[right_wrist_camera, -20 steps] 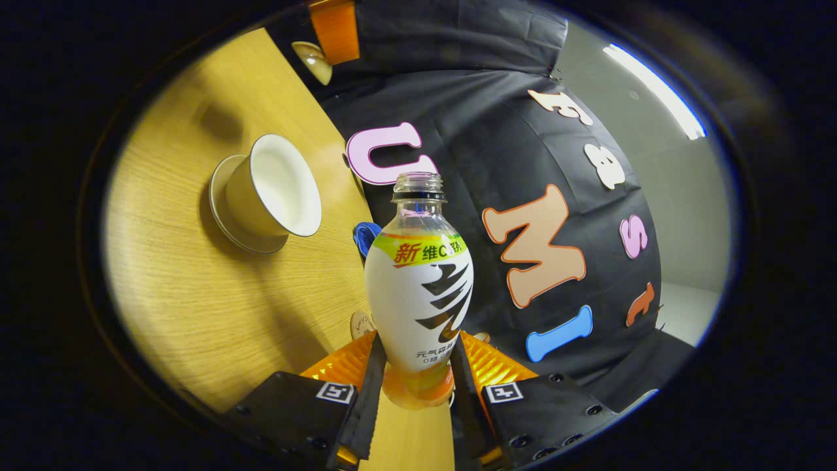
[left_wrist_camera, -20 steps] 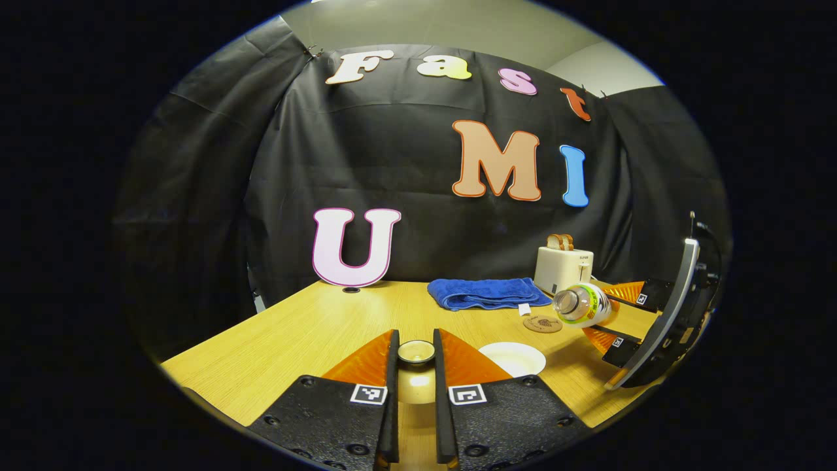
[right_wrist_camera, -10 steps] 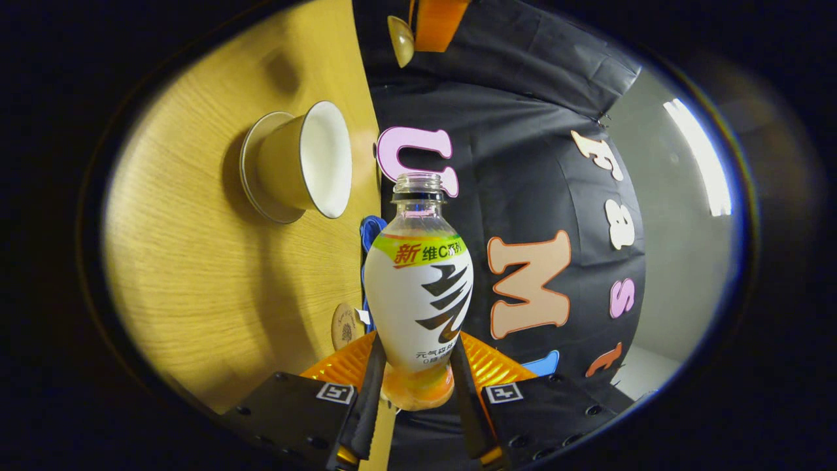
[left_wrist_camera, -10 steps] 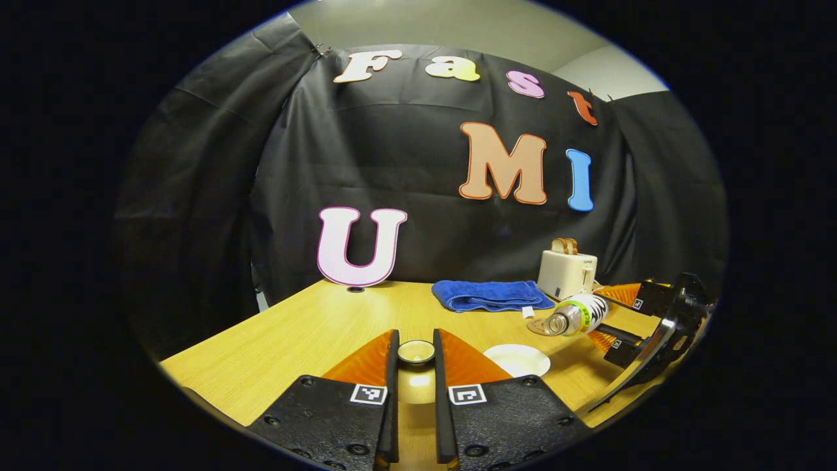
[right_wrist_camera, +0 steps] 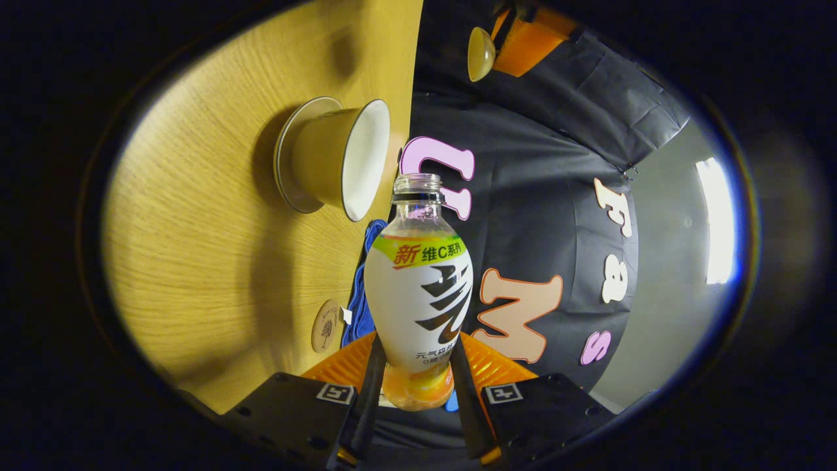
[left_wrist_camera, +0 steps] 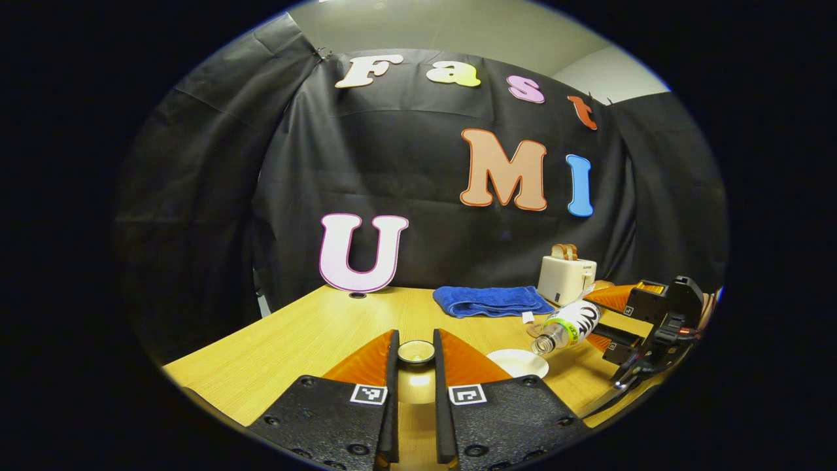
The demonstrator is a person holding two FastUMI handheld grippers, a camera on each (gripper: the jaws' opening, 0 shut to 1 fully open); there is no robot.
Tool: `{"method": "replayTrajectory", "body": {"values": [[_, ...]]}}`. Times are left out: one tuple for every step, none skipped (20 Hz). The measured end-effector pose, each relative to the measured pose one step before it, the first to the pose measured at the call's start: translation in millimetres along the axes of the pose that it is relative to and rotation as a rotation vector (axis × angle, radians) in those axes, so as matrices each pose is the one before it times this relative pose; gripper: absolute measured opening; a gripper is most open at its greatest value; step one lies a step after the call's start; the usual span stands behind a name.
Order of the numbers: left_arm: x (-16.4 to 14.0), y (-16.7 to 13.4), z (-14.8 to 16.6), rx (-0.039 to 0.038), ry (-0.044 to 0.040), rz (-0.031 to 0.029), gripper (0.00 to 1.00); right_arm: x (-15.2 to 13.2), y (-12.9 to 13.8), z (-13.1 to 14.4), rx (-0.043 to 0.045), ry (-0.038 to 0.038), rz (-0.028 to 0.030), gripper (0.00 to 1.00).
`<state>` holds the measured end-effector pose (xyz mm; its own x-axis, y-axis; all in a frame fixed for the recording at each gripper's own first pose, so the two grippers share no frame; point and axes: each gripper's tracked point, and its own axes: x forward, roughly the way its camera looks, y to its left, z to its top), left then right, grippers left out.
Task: Open the teacup lid with one hand, grasp the water bottle and pour water into the teacup with the other hand; after pouring, place the water bottle on the coaster and then close the teacup lid.
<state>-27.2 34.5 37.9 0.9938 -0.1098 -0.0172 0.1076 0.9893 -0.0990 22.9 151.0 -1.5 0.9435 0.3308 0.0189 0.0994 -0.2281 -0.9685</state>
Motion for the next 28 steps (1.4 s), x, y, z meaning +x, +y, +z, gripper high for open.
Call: {"method": "replayTrajectory", "body": {"values": [[-0.53,-0.02,0.06,-0.00451,0.00062,-0.00094,0.19,1.06,-0.55,1.03,-0.02488,-0.00490,-0.00455,0.57],[-0.40,0.74,0.25,-0.00188,-0.00042,0.00065,0.19,-0.98,0.38,2.13,-0.02703,-0.00391,-0.00298,0.56],[-0.26,-0.31,1.07,0.00083,-0.00242,0.00028,0.19,0.81,0.22,-1.36,-0.01969,-0.00346,-0.00159,0.58],[-0.61,-0.74,1.37,0.00404,-0.00019,-0.00063,0.19,0.90,0.87,0.08,-0.01855,-0.00335,0.00125,0.59],[0.01,0.26,-0.41,0.00256,-0.00147,-0.00040,0.19,1.18,-2.32,-1.25,-0.01688,-0.00173,0.00207,0.58],[0.36,-0.30,0.54,0.00149,-0.00066,-0.00062,0.19,0.34,-1.58,0.47,-0.01587,-0.00313,0.00024,0.58],[-0.32,-0.17,1.08,0.00307,-0.00159,-0.00007,0.19,0.20,-0.26,0.30,-0.01542,-0.00194,0.00086,0.57],[-0.82,0.01,1.67,0.00224,-0.00331,0.00032,0.19,0.32,-0.71,-0.16,-0.01520,-0.00306,0.00090,0.57],[-0.33,0.06,0.52,0.00167,-0.00218,0.00084,0.19,0.94,-1.64,-0.54,-0.01494,-0.00119,-0.00146,0.56],[-0.47,1.11,0.54,0.00017,-0.00045,0.00029,0.20,-0.26,-1.72,1.64,-0.01392,-0.00234,-0.00147,0.55],[0.08,-0.64,-0.10,-0.00411,-0.00068,-0.00212,0.20,1.11,-0.37,-1.00,-0.01417,-0.00060,0.00147,0.56],[-0.17,0.09,0.88,-0.00487,-0.00074,-0.00136,0.19,0.32,-1.12,0.10,-0.01492,-0.00171,-0.00029,0.56],[0.04,0.01,0.60,-0.00241,0.00091,-0.00049,0.19,0.42,-1.31,-0.20,-0.01763,-0.00411,-0.00182,0.56],[0.05,0.62,-0.86,0.00050,-0.00004,0.00005,0.19,-0.81,-1.36,2.15,-0.02041,-0.00552,-0.00218,0.56],[-0.56,0.00,-0.11,0.00041,0.00093,0.00011,0.20,-0.08,-1.13,0.47,-0.01604,-0.00684,-0.00029,0.56],[0.04,-0.41,-0.18,-0.00004,-0.00037,-0.00155,0.19,0.34,-0.44,0.50,-0.01421,-0.00560,0.00330,0.56],[-0.30,-1.10,-0.48,-0.00082,0.00042,-0.00145,0.19,0.86,-0.74,-0.73,-0.00936,-0.00369,0.00414,0.56],[-0.01,-0.13,0.10,0.00044,0.00001,-0.00108,0.19,0.47,-1.11,0.01,-0.00784,-0.00447,0.00133,0.56],[-0.03,-0.37,0.55,-0.00020,-0.00022,-0.00079,0.19,0.31,0.12,0.76,-0.00516,-0.00337,0.00207,0.56],[-0.07,-0.12,-0.09,-0.00102,0.00027,-0.00039,0.19,-0.07,-0.93,1.20,0.00210,-0.00490,0.00019,0.56],[-0.02,0.03,0.05,0.00014,-0.00039,0.00009,0.19,0.57,1.53,0.17,0.01243,-0.00265,0.00366,0.56],[0.35,-0.09,-0.50,-0.00024,0.00124,0.00043,0.19,-0.66,2.54,-0.39,0.02969,0.00288,0.01241,0.56],[0.16,-0.14,0.72,-0.00034,-0.00098,0.00102,0.19,-0.35,3.13,-1.86,0.04188,0.00487,0.01595,0.56],[-0.14,0.21,-0.29,0.00059,0.00038,0.00031,0.20,0.26,3.41,-1.36,0.04927,0.00331,0.01785,0.57],[-0.07,0.01,-0.12,0.00051,0.00060,-0.00014,0.19,-0.02,3.31,-0.26,0.05270,0.00578,0.01488,0.57],[0.00,-0.57,-0.51,-0.00067,-0.00055,-0.00061,0.19,-1.23,3.10,-0.27,0.05746,0.00723,0.01557,0.57],[-0.18,-0.59,0.31,-0.00061,0.00048,-0.00097,0.19,-2.41,3.75,0.96,0.06123,0.00859,0.01766,0.57],[0.66,0.00,-0.12,0.00005,0.00123,-0.00159,0.19,-1.34,2.89,0.58,0.06117,0.00610,0.01656,0.57]]}}
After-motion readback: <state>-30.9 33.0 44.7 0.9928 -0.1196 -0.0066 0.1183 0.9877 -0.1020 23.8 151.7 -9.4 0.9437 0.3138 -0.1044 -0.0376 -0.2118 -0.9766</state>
